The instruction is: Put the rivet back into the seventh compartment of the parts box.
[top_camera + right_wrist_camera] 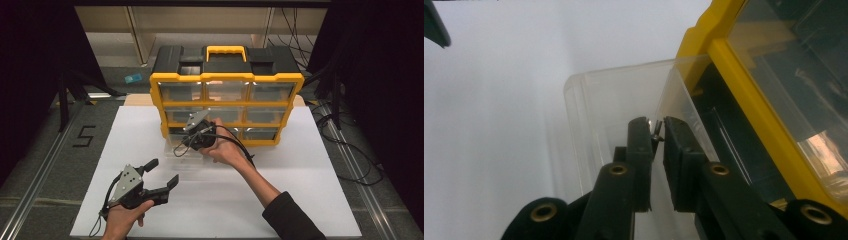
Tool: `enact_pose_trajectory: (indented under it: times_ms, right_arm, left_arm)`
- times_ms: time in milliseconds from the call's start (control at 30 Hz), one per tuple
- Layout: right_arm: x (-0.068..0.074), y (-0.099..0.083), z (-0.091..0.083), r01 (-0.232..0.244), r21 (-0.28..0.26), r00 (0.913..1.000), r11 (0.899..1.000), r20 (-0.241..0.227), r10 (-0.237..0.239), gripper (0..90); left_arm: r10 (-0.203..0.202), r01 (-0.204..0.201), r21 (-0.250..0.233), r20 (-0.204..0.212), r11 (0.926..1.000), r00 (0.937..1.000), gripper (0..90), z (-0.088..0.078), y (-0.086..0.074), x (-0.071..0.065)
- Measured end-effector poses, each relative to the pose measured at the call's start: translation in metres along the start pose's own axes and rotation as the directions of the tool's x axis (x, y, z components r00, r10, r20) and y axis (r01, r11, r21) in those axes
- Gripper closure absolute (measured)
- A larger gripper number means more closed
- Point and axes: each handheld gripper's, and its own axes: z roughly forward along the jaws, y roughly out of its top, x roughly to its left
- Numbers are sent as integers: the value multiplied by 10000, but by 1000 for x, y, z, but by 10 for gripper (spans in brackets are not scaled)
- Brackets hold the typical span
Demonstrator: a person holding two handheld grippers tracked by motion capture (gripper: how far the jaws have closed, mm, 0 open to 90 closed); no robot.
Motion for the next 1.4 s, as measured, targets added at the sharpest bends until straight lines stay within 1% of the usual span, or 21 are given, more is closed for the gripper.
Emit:
enact_pose_trajectory:
  times_ms: [100, 133, 167, 233, 333, 400, 433, 533, 600, 633, 667, 700, 767, 933, 1033, 1100, 1133, 1233, 1333, 1367, 1400]
  right_arm:
    - [-1, -1, 4, -128, 147, 9999, 9998, -9, 128, 757]
    - [-1, -1, 4, -128, 147, 9999, 9998, -9, 128, 757]
    - [-1, -1, 2, -236, 45, 9997, 9997, 19, 236, 715]
    - [-2, 0, -2, -323, -122, 9993, 9994, 161, 325, 691]
    - [-3, 1, -12, -399, -333, 9987, 9986, 311, 409, 650]
    - [-3, 1, -15, -325, -474, 9988, 9983, 348, 342, 628]
    - [-1, 0, -23, -436, -580, 9979, 9974, 455, 463, 583]
    - [0, 0, -30, -307, -802, 9980, 9963, 521, 349, 568]
    - [3, 0, -40, -276, -1011, 9975, 9945, 625, 340, 531]
    - [6, 0, -47, -230, -1157, 9978, 9930, 597, 301, 496]
    - [6, 0, -47, -230, -1157, 9978, 9930, 597, 301, 496]
    - [9, -2, -54, -268, -1290, 9974, 9913, 624, 351, 466]
    - [12, -7, -59, -306, -1378, 9976, 9900, 575, 388, 443]
    - [17, -20, -69, -513, -1590, 9966, 9859, 551, 608, 412]
    - [17, -24, -75, -602, -1753, 9951, 9827, 672, 729, 401]
    - [17, -25, -79, -660, -1925, 9943, 9791, 693, 807, 395]
    - [17, -26, -81, -702, -1946, 9944, 9784, 638, 841, 391]
    - [18, -30, -85, -748, -2056, 9924, 9758, 805, 930, 387]
    - [18, -34, -88, -746, -2175, 9914, 9732, 887, 959, 386]
    - [18, -39, -92, -930, -2331, 9894, 9680, 876, 1162, 384]
    - [18, -42, -94, -997, -2356, 9889, 9667, 843, 1226, 382]
  left_arm:
    - [1, -1, 1, 12, 10000, 10000, 167, 0, 0, 0]
    - [1, -1, 1, 12, 10000, 10000, 167, 0, 0, 0]
    - [27, -27, -8, 14, 10000, 10000, 168, 0, 0, 0]
    - [72, -72, -6, 17, 10000, 10000, 167, 0, 0, 1]
    - [-6, 6, 2, 1, 10000, 10000, 167, 0, 0, 0]
    - [-2, 2, 1, -3, 10000, 10000, 167, 0, 0, 0]
    - [0, 0, 6, -5, 10000, 10000, 167, 0, 0, 0]
    - [-3, 3, 6, -15, 10000, 10000, 167, 0, 0, 0]
    - [10, -10, 24, -22, 10000, 10000, 167, 0, 0, 0]
    - [7, -7, 26, -25, 10000, 10000, 167, 0, -1, 0]
    - [9, -9, 26, -28, 10000, 10000, 167, 0, -1, 0]
    - [13, -13, 41, -23, 10000, 10000, 167, 0, -1, 0]
    - [46, -46, 52, -20, 10000, 10000, 167, 0, -1, 0]
    - [-24, 25, 61, -37, 10000, 10000, 168, 1, -1, -1]
    - [46, -47, 72, 31, 10000, 10000, 168, 1, -1, -1]
    - [164, -164, 0, -55, 9999, 9999, 168, 1, 0, 0]
    - [320, -320, -32, -86, 9995, 9995, 168, 1, 0, 1]
    - [88, -88, -1, 59, 10000, 9999, 168, 0, -1, -1]
    - [48, -49, 27, 76, 10000, 10000, 168, 0, -1, -1]
    - [28, -29, 42, 107, 10000, 9999, 168, 1, -1, -1]
    - [-4, 4, 25, 109, 10000, 9999, 168, 1, -1, -1]
